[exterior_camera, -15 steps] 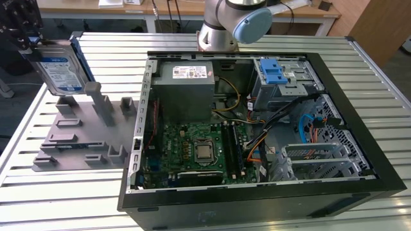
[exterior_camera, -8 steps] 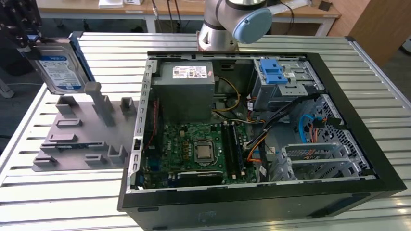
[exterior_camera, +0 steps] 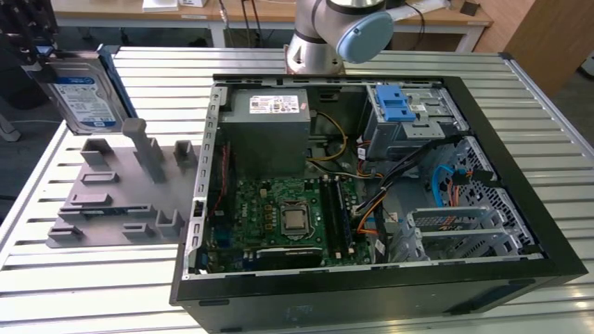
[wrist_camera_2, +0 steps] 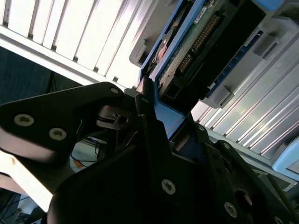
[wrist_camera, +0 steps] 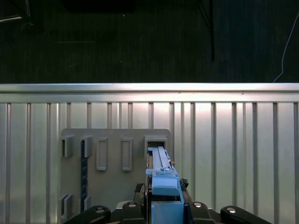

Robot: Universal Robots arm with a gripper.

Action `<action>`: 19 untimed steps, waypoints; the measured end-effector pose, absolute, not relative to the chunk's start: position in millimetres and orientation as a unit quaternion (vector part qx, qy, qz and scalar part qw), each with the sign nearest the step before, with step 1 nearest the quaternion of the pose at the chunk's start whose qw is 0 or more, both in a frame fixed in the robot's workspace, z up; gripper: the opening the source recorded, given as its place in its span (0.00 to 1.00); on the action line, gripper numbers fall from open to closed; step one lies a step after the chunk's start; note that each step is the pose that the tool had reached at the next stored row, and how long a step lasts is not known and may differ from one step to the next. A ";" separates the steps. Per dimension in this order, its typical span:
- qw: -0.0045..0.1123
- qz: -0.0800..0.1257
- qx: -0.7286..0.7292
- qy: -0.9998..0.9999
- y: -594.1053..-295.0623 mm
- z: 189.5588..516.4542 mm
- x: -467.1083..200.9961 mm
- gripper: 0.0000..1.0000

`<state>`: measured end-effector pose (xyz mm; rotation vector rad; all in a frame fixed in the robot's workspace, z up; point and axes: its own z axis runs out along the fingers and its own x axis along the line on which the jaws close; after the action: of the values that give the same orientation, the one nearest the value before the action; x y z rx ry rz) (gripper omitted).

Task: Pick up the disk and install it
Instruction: 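Pick up the disk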

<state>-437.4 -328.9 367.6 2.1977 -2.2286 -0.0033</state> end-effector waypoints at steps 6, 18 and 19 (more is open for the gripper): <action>0.006 -0.001 0.702 -0.712 -328.9 373.4 -437.3 0.36; 0.006 -0.001 0.702 -0.712 -328.9 383.2 -437.4 0.36; 0.006 -0.001 0.702 -0.712 -328.9 384.0 -437.3 0.36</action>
<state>-437.3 -328.9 384.0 2.1976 -2.2286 -0.0033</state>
